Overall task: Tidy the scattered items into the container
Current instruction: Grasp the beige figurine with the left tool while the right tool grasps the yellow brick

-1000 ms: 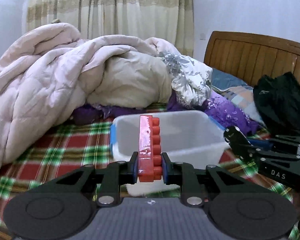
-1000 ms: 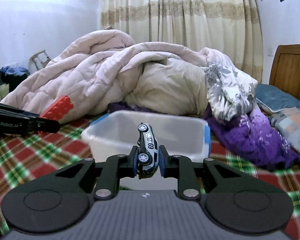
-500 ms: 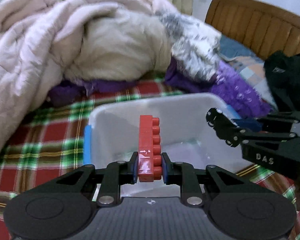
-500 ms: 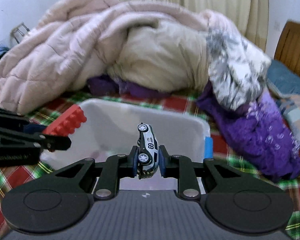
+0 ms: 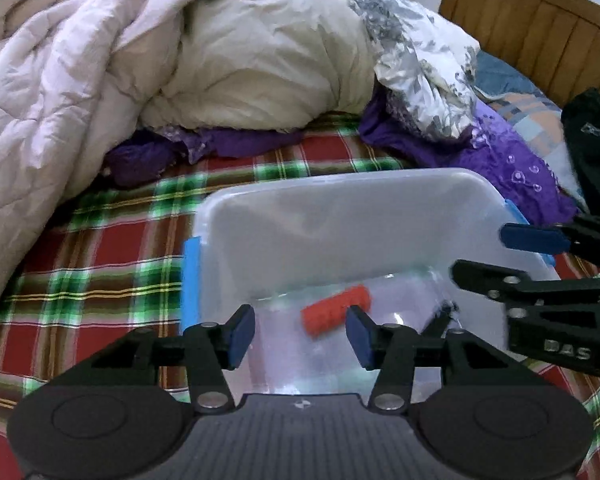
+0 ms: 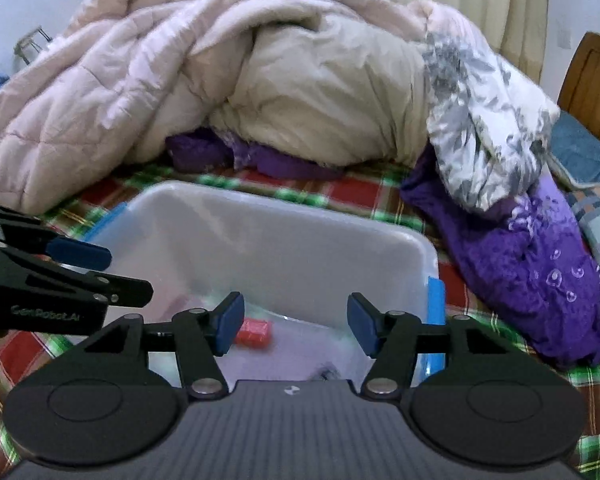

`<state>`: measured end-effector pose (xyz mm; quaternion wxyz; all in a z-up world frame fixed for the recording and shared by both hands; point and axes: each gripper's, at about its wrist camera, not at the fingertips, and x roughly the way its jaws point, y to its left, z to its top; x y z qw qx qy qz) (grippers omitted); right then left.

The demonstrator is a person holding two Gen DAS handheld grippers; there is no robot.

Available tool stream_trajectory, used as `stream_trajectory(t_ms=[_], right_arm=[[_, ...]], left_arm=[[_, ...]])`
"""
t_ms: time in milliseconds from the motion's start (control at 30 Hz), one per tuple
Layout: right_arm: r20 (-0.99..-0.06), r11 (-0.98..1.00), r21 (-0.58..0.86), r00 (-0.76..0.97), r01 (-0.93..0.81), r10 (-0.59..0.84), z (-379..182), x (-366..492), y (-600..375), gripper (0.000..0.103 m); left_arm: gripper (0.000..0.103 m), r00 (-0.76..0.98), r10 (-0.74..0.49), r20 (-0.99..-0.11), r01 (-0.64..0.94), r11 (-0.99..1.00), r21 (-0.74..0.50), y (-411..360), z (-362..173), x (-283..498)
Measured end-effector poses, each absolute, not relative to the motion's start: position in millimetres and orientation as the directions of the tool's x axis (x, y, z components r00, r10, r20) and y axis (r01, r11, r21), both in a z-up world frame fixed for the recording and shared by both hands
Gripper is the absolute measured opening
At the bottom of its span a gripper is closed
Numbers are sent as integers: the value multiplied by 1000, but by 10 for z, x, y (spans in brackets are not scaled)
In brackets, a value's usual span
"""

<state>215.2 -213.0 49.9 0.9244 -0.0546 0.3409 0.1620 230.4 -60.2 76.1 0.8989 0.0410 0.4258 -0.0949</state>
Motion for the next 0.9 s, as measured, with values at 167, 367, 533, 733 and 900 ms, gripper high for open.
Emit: stream_trajectory(t_ms=[167,367,533,733,900], right_arm=[[-535,938,13,790,-346,299,637,1607,-2261,64],[-452,937,-26,840,-348,300,463,633,-2399,69],[-464,939,-57,842,-339,276,84,31,-2406,69],[-535,937,-52,802,-344,265,-346,-168,-2380,69],[-559,925,-68,782,-375,276,-561,-265,-2277,66]], left_arm=[[55,704,-171,-689,215,976,-23,-428,862,1741],[69,800,-153,-581,211,977,34,-267,658,510],[69,781,-157,-604,221,975,32,-387,234,-250],[69,737,-162,-656,302,948,105,-814,-239,-627],[69,742,-140,-656,316,935,158,-951,-339,-585]])
